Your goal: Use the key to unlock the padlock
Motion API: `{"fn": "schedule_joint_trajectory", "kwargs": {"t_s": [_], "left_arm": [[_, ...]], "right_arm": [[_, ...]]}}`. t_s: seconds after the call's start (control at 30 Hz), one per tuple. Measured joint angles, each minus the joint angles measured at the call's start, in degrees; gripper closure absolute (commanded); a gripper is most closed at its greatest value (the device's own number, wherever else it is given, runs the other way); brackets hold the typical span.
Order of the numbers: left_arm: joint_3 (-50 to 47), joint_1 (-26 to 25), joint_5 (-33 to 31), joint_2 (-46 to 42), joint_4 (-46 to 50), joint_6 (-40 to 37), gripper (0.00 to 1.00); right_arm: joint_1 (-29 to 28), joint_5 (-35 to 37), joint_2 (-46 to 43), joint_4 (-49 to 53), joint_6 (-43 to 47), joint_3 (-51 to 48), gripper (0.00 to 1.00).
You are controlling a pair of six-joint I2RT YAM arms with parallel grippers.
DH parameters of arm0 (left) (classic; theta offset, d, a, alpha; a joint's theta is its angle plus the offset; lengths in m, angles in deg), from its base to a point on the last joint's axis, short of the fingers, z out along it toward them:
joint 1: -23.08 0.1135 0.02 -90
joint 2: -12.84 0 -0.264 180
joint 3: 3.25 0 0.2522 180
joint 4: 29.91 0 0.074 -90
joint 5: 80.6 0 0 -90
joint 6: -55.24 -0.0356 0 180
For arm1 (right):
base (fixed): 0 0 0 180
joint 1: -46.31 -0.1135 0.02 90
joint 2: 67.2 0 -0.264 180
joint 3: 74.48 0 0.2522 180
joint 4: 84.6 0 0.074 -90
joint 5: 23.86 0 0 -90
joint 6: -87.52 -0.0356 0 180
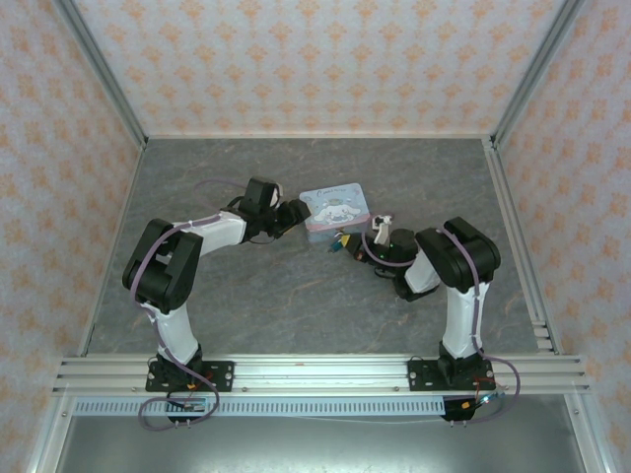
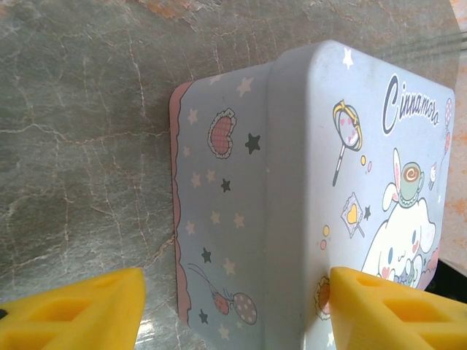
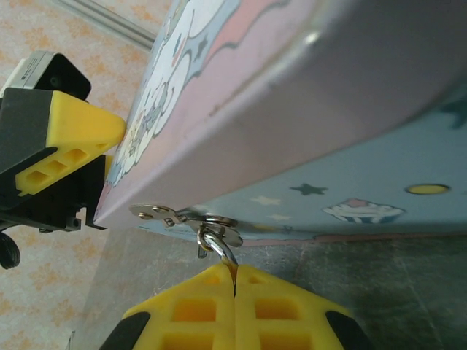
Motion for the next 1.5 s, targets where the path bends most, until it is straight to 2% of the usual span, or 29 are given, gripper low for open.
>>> {"fn": "schedule_joint_trajectory", "kwargs": {"t_s": [0.6,0.93,1.17,1.37,1.5], "left_arm": [[-1.16,0.0,-0.92,-1.2,0.09,0.0,0.34],[-1.16,0.17,-0.94,-1.42,0.48,-0.2,0.32],[-1.27,0.52,-2.05,-4.26,4.17,-2.03,0.28],[-1.62,0.55,-6.49,-12.74,6.47,-5.16,0.25],[-3.48,0.55,-11.13,-19.76,6.62,-7.37,0.24]], "right_arm": [[0.96,4.92,-3.89,-0.26,-2.75,-1.18,1.0],[1.4,7.15,-12.72,7.02,-0.07,-4.81,1.0],[1.4,6.82,-26.16,24.83,4.83,-4.57,1.0],[1.51,6.64,-41.33,51.67,12.35,-0.26,1.0],[1.49,6.69,-47.6,68.87,15.91,4.57,1.0]]}}
